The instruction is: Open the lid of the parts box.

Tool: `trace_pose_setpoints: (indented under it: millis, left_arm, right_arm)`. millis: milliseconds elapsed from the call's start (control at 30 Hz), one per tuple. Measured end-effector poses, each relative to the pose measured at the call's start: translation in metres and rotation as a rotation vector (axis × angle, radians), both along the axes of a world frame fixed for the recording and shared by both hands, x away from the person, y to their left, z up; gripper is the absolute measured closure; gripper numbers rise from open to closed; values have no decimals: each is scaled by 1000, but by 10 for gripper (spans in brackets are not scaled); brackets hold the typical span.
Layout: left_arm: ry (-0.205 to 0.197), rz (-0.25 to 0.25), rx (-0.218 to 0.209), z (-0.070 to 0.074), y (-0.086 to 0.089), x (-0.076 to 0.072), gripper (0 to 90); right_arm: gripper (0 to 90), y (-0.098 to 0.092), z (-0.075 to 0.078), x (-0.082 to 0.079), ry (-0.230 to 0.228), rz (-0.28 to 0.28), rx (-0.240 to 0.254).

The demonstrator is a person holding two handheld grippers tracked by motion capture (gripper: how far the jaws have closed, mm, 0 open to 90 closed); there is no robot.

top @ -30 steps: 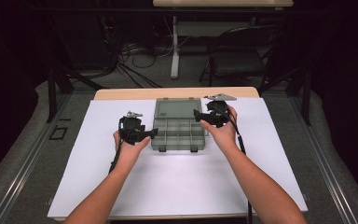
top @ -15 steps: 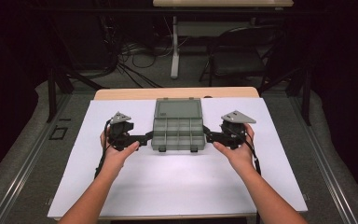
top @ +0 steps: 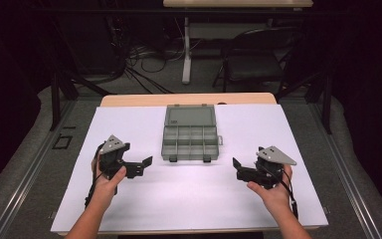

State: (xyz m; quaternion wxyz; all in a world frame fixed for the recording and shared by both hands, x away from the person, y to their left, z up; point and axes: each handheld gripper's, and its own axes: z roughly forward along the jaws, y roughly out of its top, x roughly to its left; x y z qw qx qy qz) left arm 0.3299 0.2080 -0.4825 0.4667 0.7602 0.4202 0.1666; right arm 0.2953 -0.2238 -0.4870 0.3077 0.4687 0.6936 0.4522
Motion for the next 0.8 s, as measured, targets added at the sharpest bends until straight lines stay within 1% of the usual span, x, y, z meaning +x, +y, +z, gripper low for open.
trace_pose_setpoints:
  millis: [67,167,200,233,300,333,400,433,467,500,533,567,600,633,667,800]
  left_arm:
    - [2,14,-9,-4,5,-3,0]
    - [9,35,-26,-10,13,-6,0]
    - [7,41,-33,-11,16,-8,0]
    - [2,45,-32,-12,18,-9,0]
    - [-9,52,-33,-15,21,-12,0]
    - [-12,54,-28,-17,23,-13,0]
    - [-21,63,-11,-21,25,-14,0]
    - [-24,63,-2,-22,26,-14,0]
    - [-25,66,4,-24,26,-14,0]
    - [-28,67,13,-25,27,-14,0]
    - [-34,68,18,-26,28,-14,0]
    - [-32,71,17,-26,29,-14,0]
    - [-35,71,17,-27,29,-13,0]
    - [-38,69,18,-27,30,-13,0]
    - [-37,75,14,-27,31,-14,0]
    - [-37,82,7,-29,36,-12,0]
  right_arm:
    - [43,-4,-3,-7,-2,1,-5]
    - [35,-7,-10,-14,0,0,-18]
    - [34,-8,-12,-16,15,-2,-29]
    - [31,-9,-15,-16,8,-4,-31]
    - [31,-10,-21,-17,12,-19,-23]
    - [31,-12,-24,-17,17,-25,-22]
    - [33,-14,-28,-16,12,-57,-46]
    - [36,-16,-29,-16,14,-68,-77]
    - [36,-17,-29,-16,5,-71,-93]
    - [36,-18,-31,-15,-15,-76,-96]
    - [38,-19,-31,-15,-10,-82,-101]
    - [40,-22,-32,-15,2,-86,-103]
    - [41,-22,-33,-13,-5,-91,-90]
    - [41,-24,-33,-13,9,-86,-92]
    - [42,-24,-34,-13,10,-89,-85]
    - [42,-26,-37,-11,15,-85,-81]
